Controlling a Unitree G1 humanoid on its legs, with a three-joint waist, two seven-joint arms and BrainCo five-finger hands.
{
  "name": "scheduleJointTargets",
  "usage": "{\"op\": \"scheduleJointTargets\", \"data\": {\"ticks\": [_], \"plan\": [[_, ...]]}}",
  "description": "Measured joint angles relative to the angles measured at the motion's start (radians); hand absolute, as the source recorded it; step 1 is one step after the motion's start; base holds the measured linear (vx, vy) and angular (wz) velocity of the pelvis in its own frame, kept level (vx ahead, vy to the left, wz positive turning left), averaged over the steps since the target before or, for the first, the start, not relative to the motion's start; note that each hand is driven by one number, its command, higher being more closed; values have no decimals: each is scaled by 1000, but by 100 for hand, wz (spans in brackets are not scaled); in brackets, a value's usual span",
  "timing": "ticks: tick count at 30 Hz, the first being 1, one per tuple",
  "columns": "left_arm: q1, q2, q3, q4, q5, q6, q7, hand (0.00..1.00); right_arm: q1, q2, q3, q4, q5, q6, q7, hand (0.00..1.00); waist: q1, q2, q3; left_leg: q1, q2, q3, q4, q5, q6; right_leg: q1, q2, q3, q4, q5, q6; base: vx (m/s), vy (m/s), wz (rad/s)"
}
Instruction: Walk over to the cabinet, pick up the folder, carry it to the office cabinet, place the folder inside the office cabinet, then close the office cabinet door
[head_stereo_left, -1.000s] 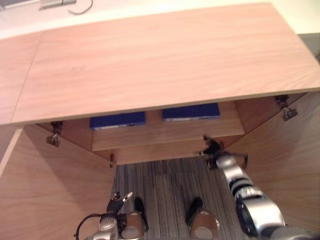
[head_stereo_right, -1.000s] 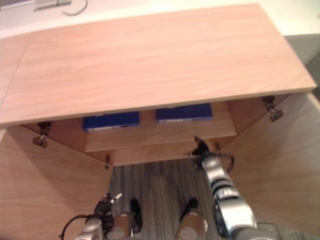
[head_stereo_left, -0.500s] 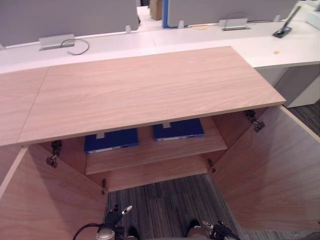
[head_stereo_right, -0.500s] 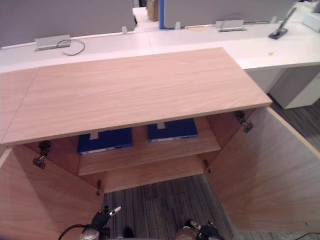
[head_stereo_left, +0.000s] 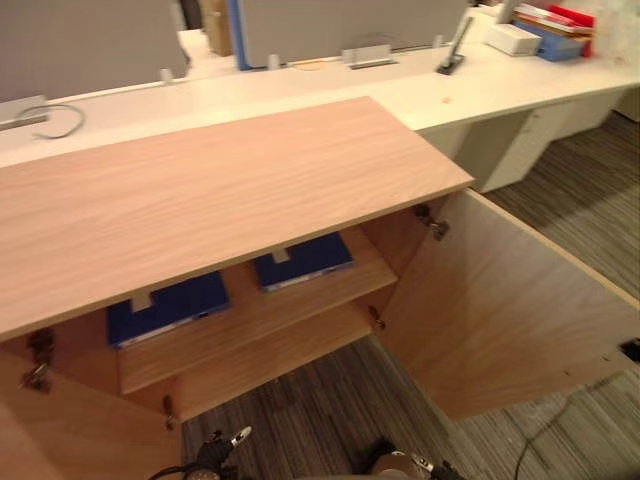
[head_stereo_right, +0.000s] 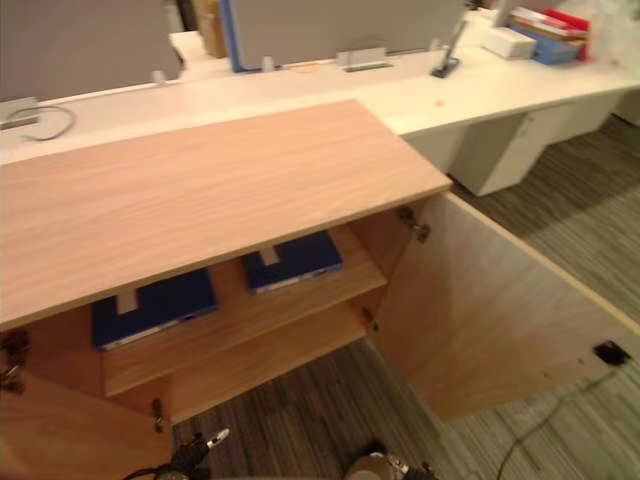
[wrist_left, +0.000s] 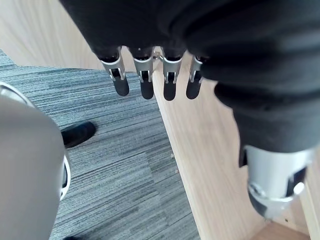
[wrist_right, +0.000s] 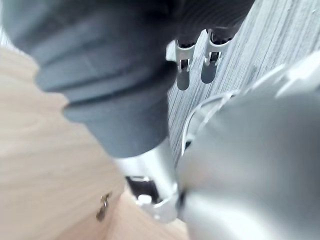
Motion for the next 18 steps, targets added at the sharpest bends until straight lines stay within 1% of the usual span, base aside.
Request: {"op": "scheduleJointTargets", "data": {"ticks": [2, 3, 8, 10, 11, 13, 14, 15, 17, 18], "plan": [[-8, -6, -3, 10, 0, 3, 0, 0, 8, -11, -13, 20, -3, 0, 0, 0, -18, 10, 3, 7, 25, 11, 18, -7, -7, -1, 27, 10, -2, 5, 6, 48, -35, -32], [-17, -10, -6, 10, 0, 5, -1, 0, 7, -11, -26, 29, -3, 1, 1, 0, -20, 12, 9, 5, 38, 12, 24, -8, -8, -5, 39, 14, -2, 5, 8, 52, -44, -16], [-28, -15, -15, 4, -29, 5, 6, 0, 6, -7, -41, 53, 0, 5, 4, 0, -23, 13, 9, 7, 62, 21, 49, -20, -5, -28, 74, 65, -9, -4, 3, 21, -35, -29], [-28, -17, -22, -6, -28, 5, 10, 0, 6, -2, -41, 54, 3, 4, 4, 0, -28, 13, 8, 5, 83, 38, 69, -37, -20, -27, 100, 74, -35, -2, 1, -12, -29, -28], [-28, -17, -25, -6, -28, 3, 10, 0, 5, 0, -40, 55, 4, 4, 3, 0, -27, 17, 10, 2, 96, 48, 88, -51, -28, -27, 117, 85, -50, -1, -2, -26, -39, -34], [-30, -17, -33, -6, -28, 2, 13, 0, 6, 3, -37, 55, 28, 4, 1, 0, -32, 24, 11, -44, 149, 59, 204, -121, -9, -29, 146, 93, -75, -2, -4, -16, -58, -29], [-30, -17, -36, -6, -28, 2, 14, 0, 6, 3, -36, 55, 34, 4, 0, 0, -33, 26, 13, -52, 161, 60, 228, -135, -3, -29, 152, 95, -80, -2, -5, 40, -46, -26], [-31, -16, -50, -6, -28, 1, 17, 0, 4, 2, -28, 54, 37, 4, -3, 0, -28, 31, 15, -75, 182, 50, 296, -148, 11, -37, 163, 116, -87, -2, -6, 55, -27, -30], [-36, -17, -52, -6, -28, 0, 19, 0, 1, -4, -16, 49, 38, 2, -5, 0, -23, 33, 19, -111, 195, -3, 377, -148, 12, -34, 168, 142, -103, 4, -14, 62, -8, -34], [-37, -17, -55, -7, -27, -5, 20, 0, -9, -16, 25, 46, 38, -6, -11, 0, -13, 29, 22, -166, 164, -150, 454, -196, 8, -34, 159, 188, -127, 14, -26, 32, 44, -40]]}}
